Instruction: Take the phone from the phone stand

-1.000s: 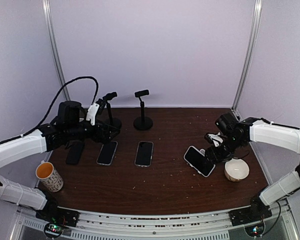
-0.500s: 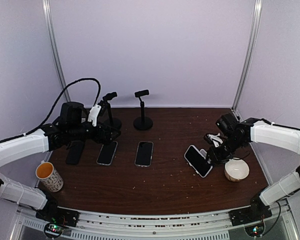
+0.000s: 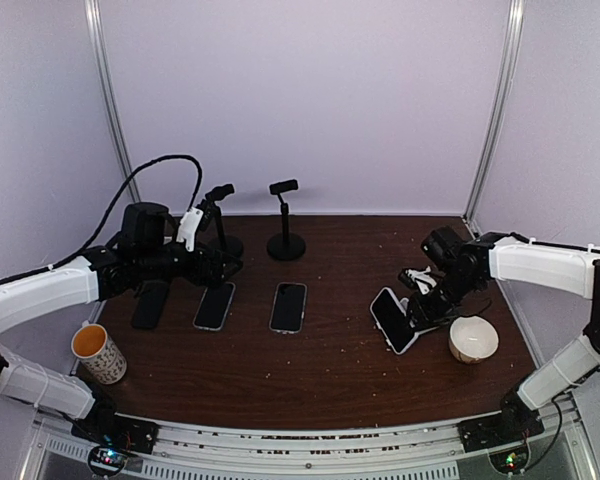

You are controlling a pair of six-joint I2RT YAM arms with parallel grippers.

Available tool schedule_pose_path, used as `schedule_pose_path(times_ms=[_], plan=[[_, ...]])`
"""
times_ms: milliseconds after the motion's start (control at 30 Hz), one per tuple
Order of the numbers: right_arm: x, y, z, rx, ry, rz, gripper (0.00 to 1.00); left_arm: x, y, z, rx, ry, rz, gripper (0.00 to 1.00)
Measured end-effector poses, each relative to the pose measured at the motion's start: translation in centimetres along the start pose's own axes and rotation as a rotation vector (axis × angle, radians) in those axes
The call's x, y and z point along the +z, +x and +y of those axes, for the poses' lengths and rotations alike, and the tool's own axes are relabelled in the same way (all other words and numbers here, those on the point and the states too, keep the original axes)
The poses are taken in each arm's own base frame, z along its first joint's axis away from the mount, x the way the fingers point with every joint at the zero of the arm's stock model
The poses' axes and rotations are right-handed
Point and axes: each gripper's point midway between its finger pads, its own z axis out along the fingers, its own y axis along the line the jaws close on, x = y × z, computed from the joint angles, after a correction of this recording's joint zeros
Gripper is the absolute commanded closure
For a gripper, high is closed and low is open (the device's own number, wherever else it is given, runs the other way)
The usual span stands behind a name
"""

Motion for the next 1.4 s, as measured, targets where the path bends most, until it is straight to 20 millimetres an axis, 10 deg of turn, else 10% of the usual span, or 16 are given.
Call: schedule_pose_path(times_ms=[300,1000,1400], plan=[[0.6,-0.5,-0.2,0.010,0.012,0.023,1.00,0.0,-0.4,0.1,0.003,-0.009,-0.016,0.02],[-4.9,-4.3,3.2,0.085,-0.102,-0.253,1.00,-0.8,-1.3,0.7,0.010,-0.053,-0.066,0.02],[0.9,-8.4,7.9,0.145,-0.212,-0.260,1.00,-1.5,-1.5,0.9,0.012,-0.070,-0.084,0.02]])
